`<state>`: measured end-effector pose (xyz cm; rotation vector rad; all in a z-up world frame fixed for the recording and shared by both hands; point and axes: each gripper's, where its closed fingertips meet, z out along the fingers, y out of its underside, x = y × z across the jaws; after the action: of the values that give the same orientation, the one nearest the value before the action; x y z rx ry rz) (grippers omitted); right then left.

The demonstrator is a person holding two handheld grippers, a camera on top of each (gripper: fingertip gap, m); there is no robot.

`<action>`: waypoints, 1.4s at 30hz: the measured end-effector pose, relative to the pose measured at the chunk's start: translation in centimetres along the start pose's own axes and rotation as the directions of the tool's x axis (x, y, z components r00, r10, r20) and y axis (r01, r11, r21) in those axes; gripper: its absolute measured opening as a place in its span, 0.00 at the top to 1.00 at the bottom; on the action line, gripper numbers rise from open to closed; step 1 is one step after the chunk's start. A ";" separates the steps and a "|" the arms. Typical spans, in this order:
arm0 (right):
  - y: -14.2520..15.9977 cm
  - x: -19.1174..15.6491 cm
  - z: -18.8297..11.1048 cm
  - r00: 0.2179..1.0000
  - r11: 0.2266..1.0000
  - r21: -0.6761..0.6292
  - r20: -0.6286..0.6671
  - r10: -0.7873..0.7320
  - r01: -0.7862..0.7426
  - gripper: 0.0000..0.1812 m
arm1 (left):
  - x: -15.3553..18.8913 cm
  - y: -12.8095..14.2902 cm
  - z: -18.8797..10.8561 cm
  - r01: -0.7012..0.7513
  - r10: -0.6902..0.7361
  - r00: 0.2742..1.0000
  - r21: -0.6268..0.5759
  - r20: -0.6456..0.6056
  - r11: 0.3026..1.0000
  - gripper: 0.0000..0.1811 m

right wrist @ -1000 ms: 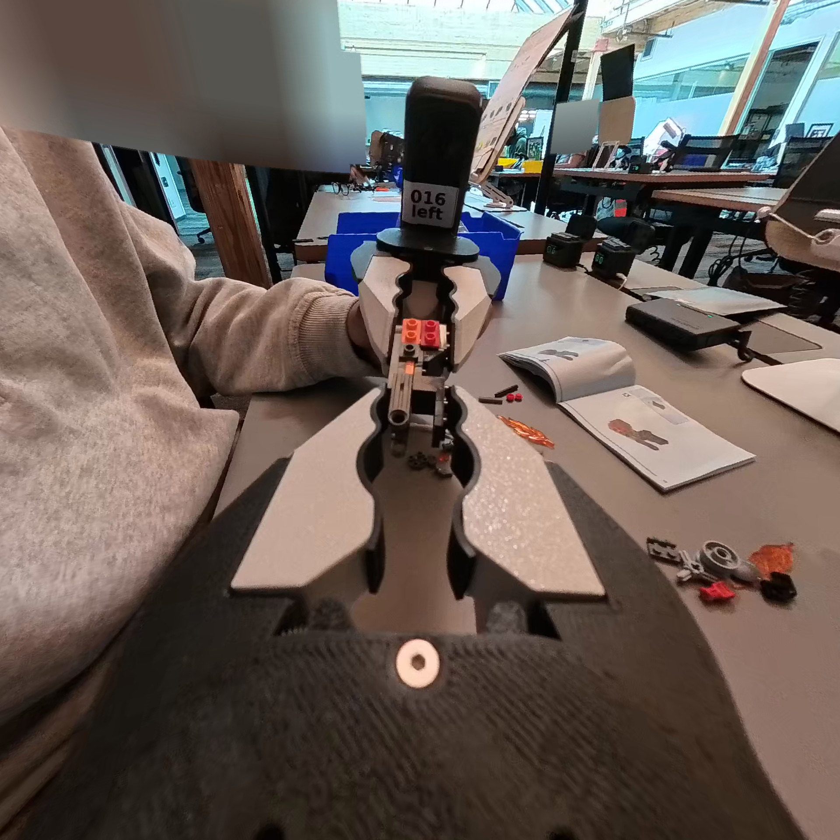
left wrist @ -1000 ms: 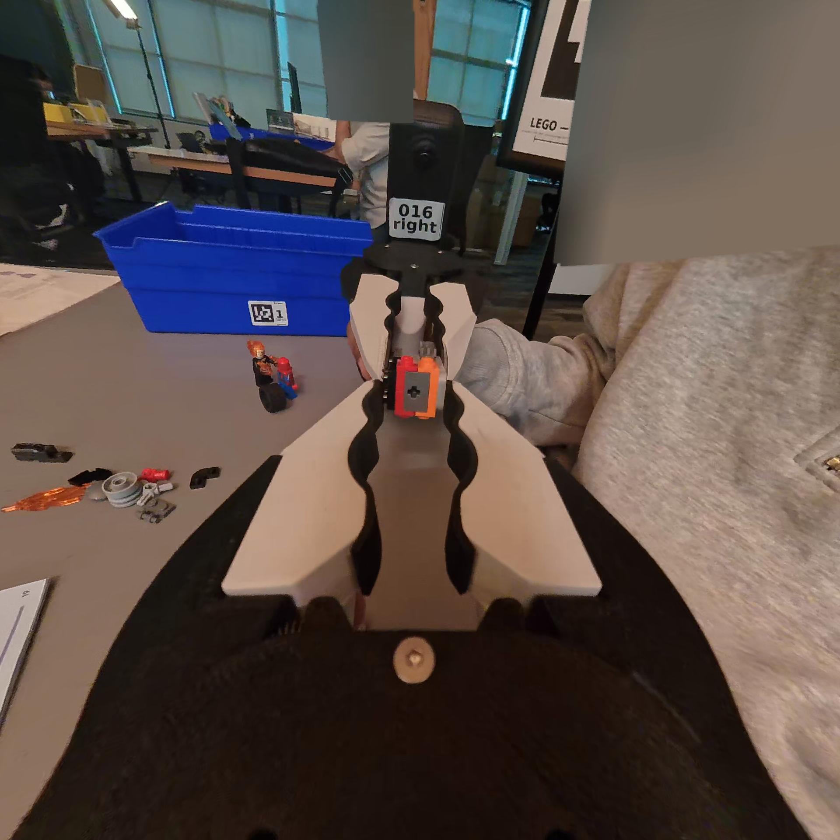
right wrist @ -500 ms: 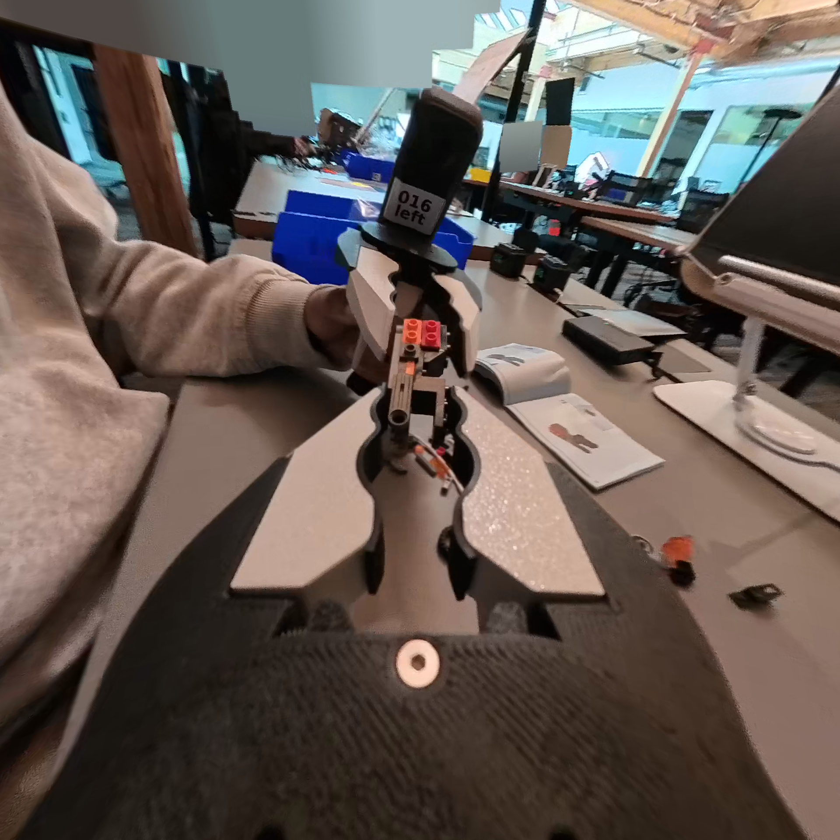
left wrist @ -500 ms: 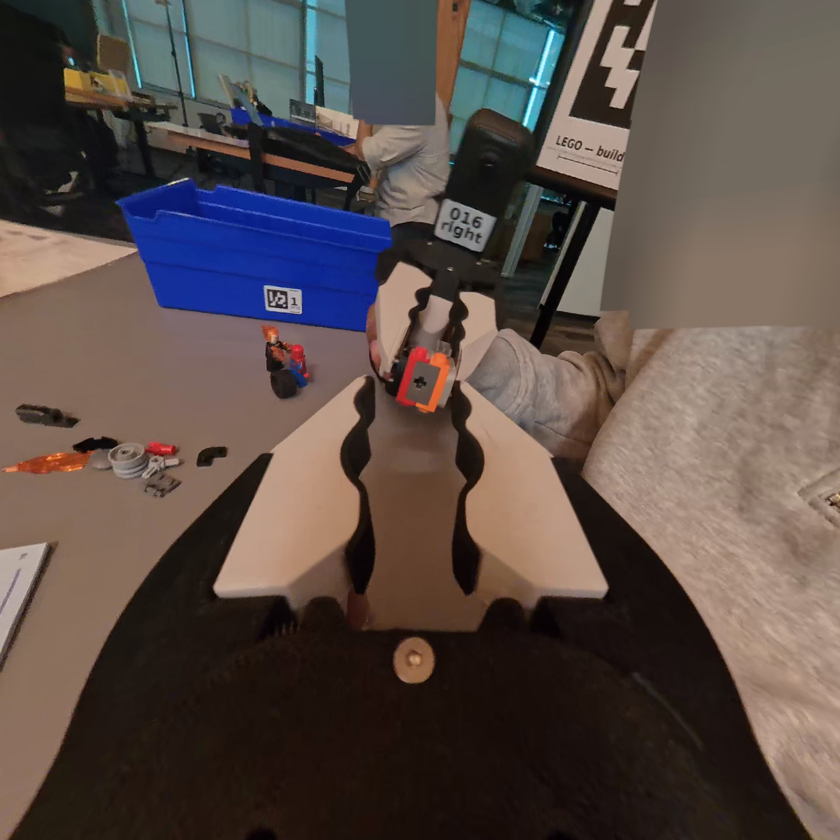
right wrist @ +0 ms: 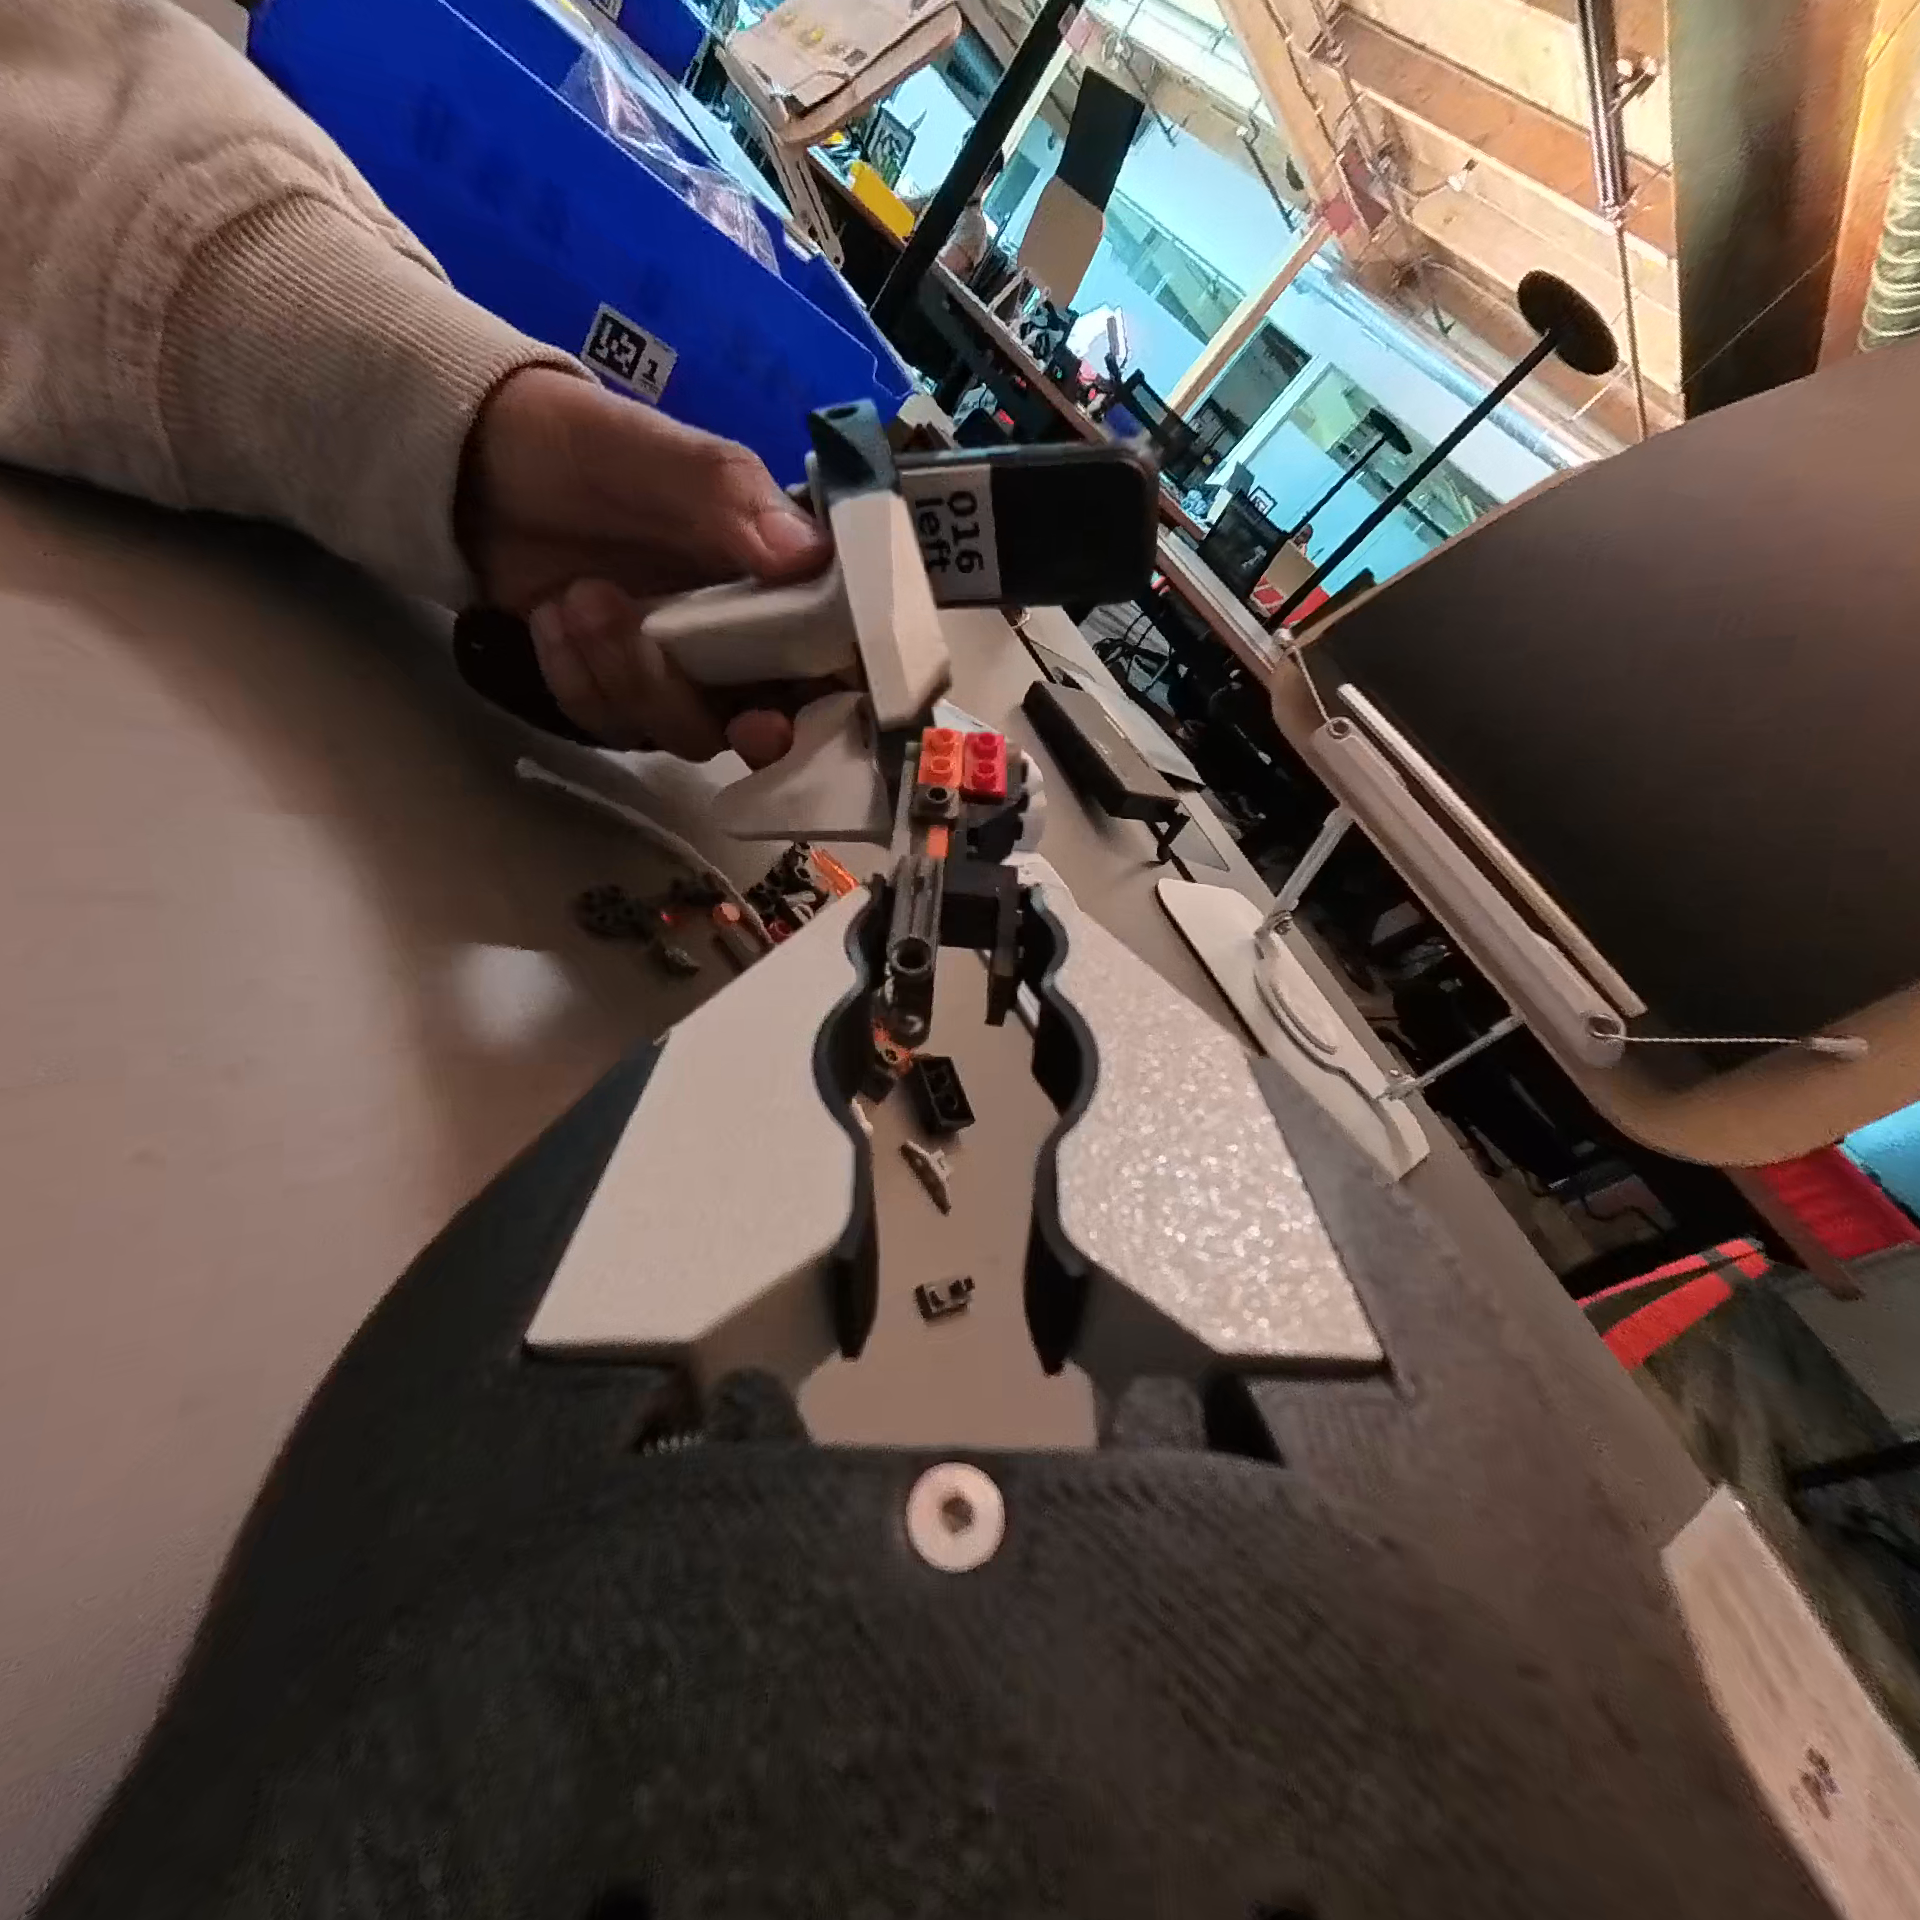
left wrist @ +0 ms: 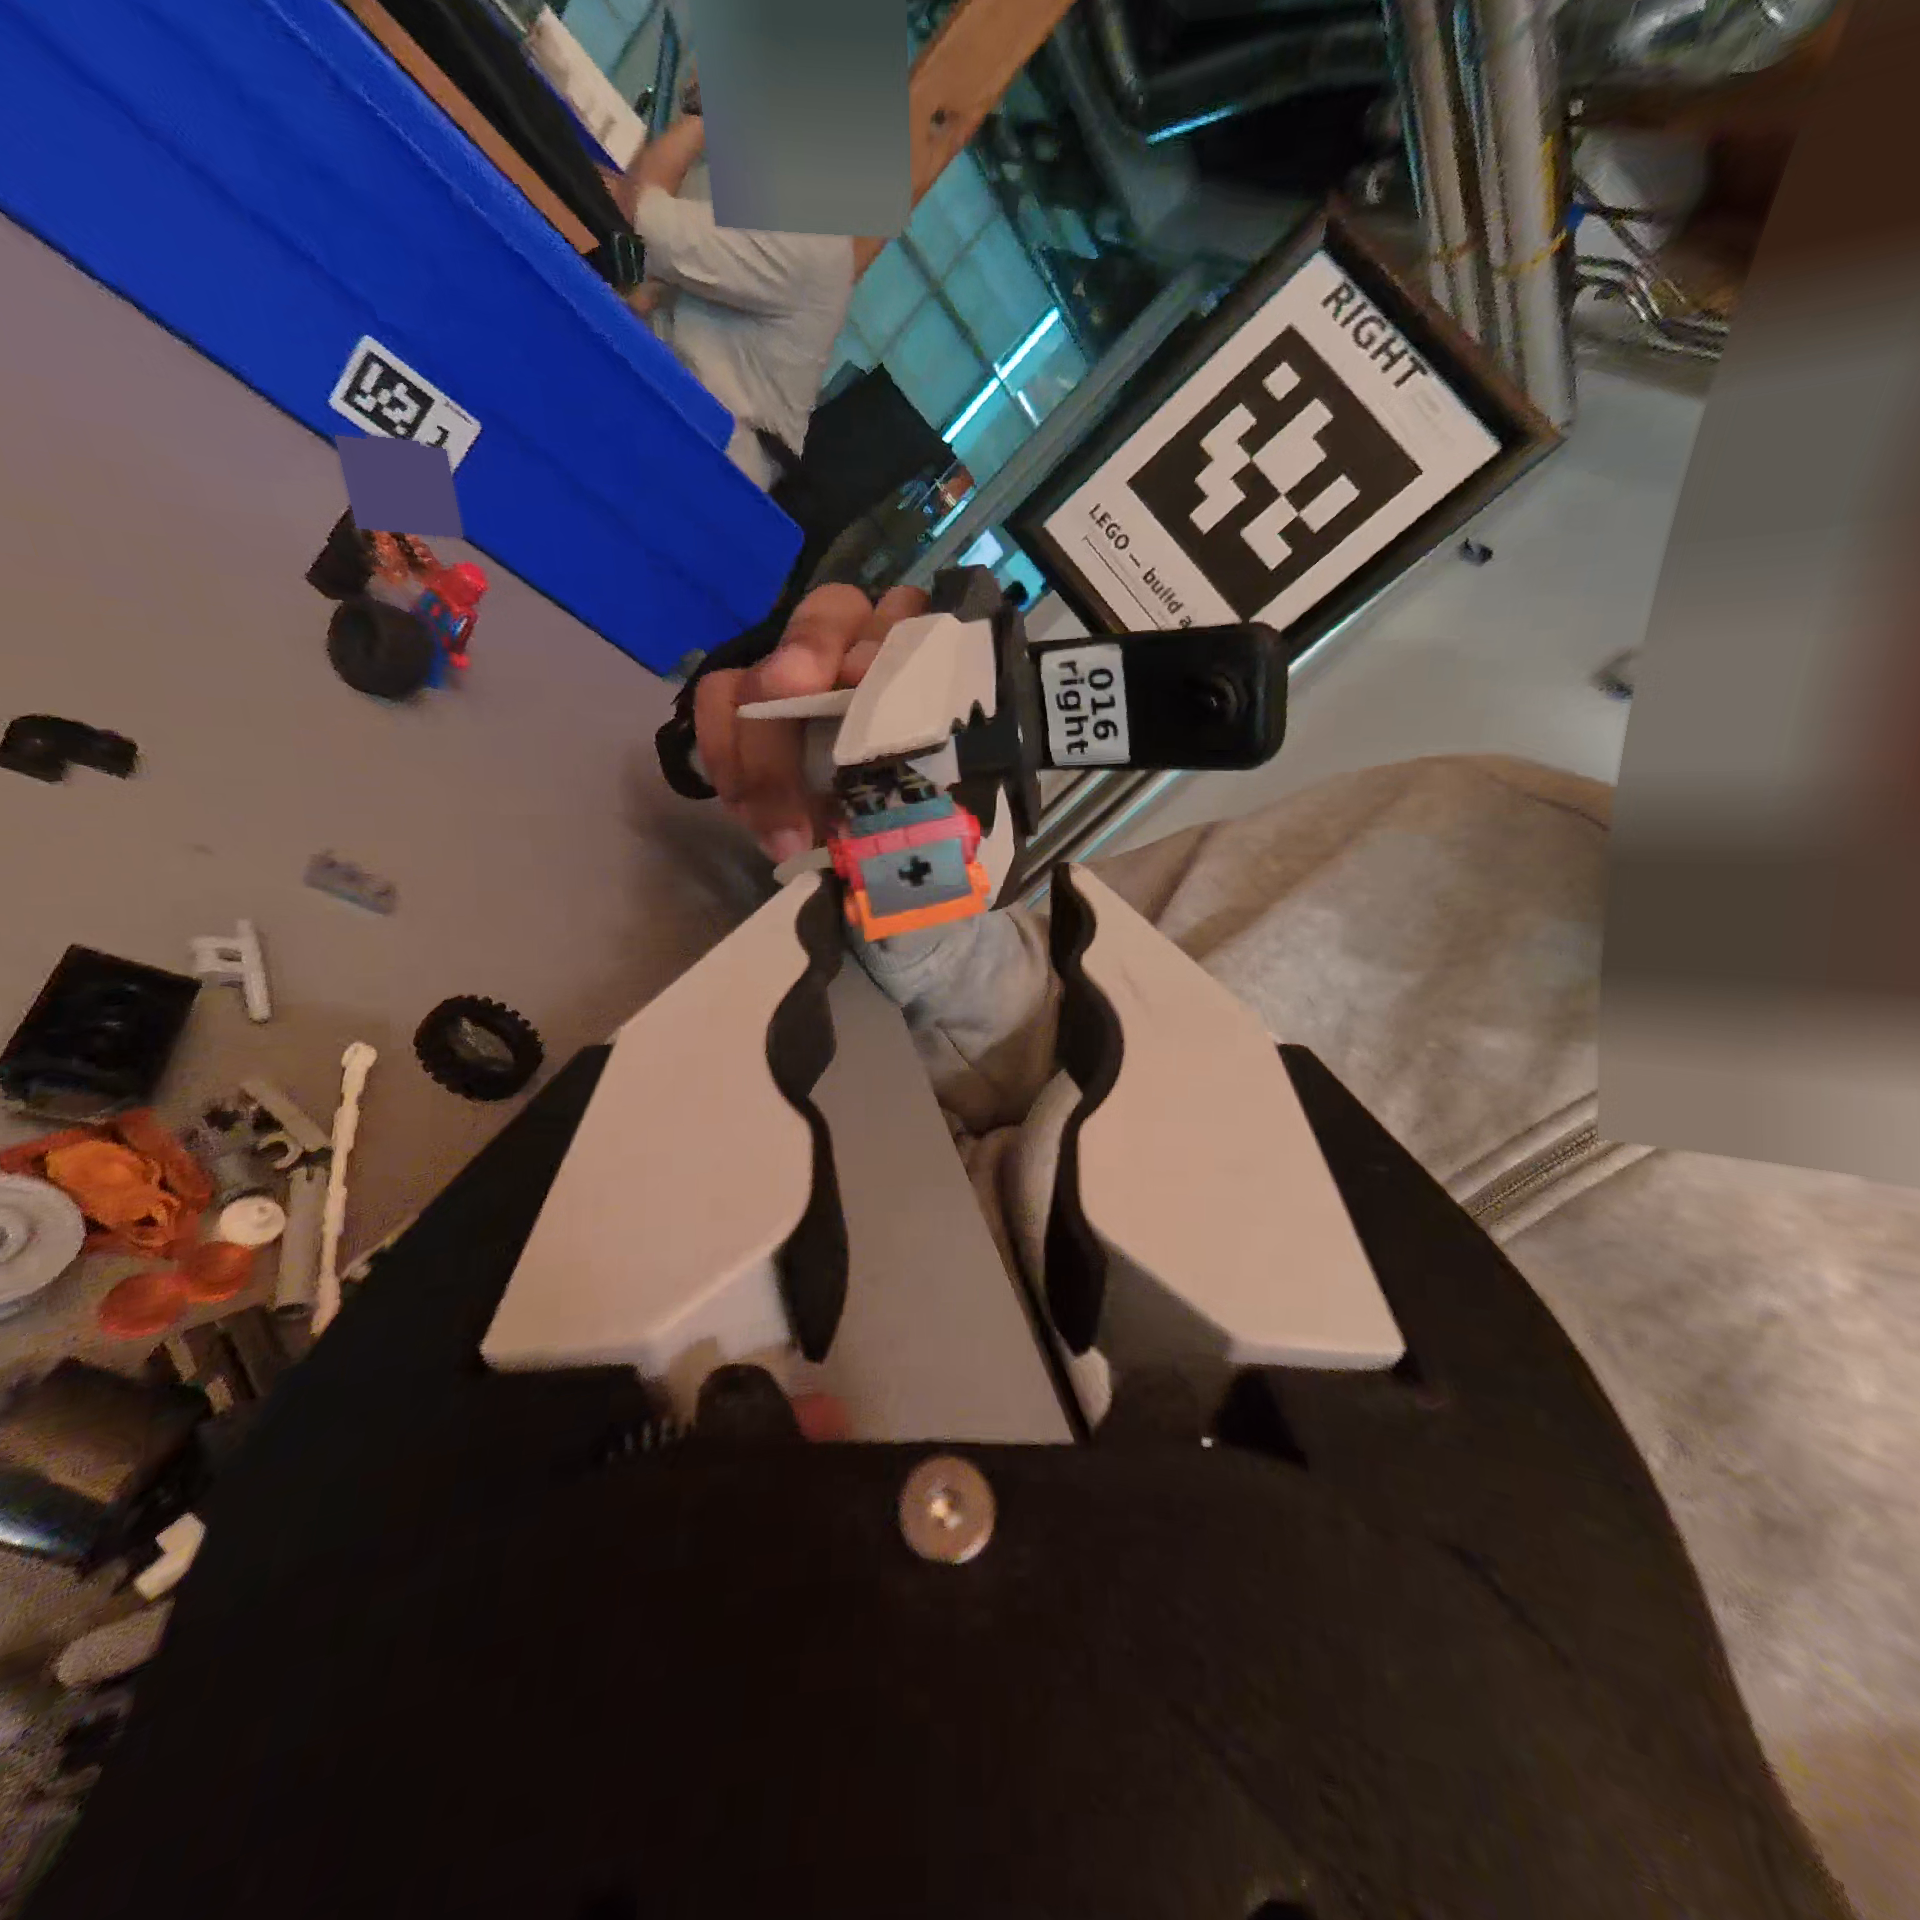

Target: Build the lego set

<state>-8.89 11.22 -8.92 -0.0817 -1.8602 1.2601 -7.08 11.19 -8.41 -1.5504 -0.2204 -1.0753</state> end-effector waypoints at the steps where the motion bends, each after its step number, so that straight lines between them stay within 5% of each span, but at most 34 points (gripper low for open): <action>1: -0.1 0.0 0.0 1.000 1.000 0.002 -0.001 -0.003 0.003 0.87 | -0.1 0.0 -0.1 0.004 -0.004 1.000 0.002 0.003 1.000 0.82; 9: 0.1 0.0 0.0 0.999 0.999 0.013 0.015 0.040 -0.040 0.86 | -0.6 -0.2 -0.4 -0.014 0.014 0.999 0.004 0.050 1.000 0.85; 16: -0.5 1.0 -0.6 0.966 0.962 0.095 0.061 0.251 -0.256 0.74 | -0.5 -0.9 -0.9 -0.054 0.051 0.996 0.036 0.067 0.998 0.86; 22: -2.1 4.3 -3.1 0.784 0.734 0.275 0.199 0.588 -0.620 0.74 | -0.1 -0.9 -0.8 -0.142 0.140 0.987 0.015 0.083 0.990 0.86; 27: -0.7 4.4 -2.9 0.597 0.575 0.171 0.320 0.735 -0.800 0.73 | 1.0 -0.8 -0.4 -0.259 0.259 0.963 -0.010 0.077 0.966 0.86; 32: -0.6 1.2 -1.5 0.518 0.570 0.003 0.423 0.744 -0.822 0.71 | 1.2 -0.5 -0.1 -0.330 0.332 0.939 -0.038 0.095 0.943 0.86; 42: -1.3 -0.9 -1.5 0.546 0.643 -0.039 0.491 0.679 -0.765 0.89 | 0.7 0.1 0.4 -0.339 0.347 0.931 -0.080 0.115 0.937 0.86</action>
<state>-6.83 11.27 -8.27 -0.5584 -2.1962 2.1925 -6.45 11.19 -7.99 -1.6398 -0.0002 -0.7135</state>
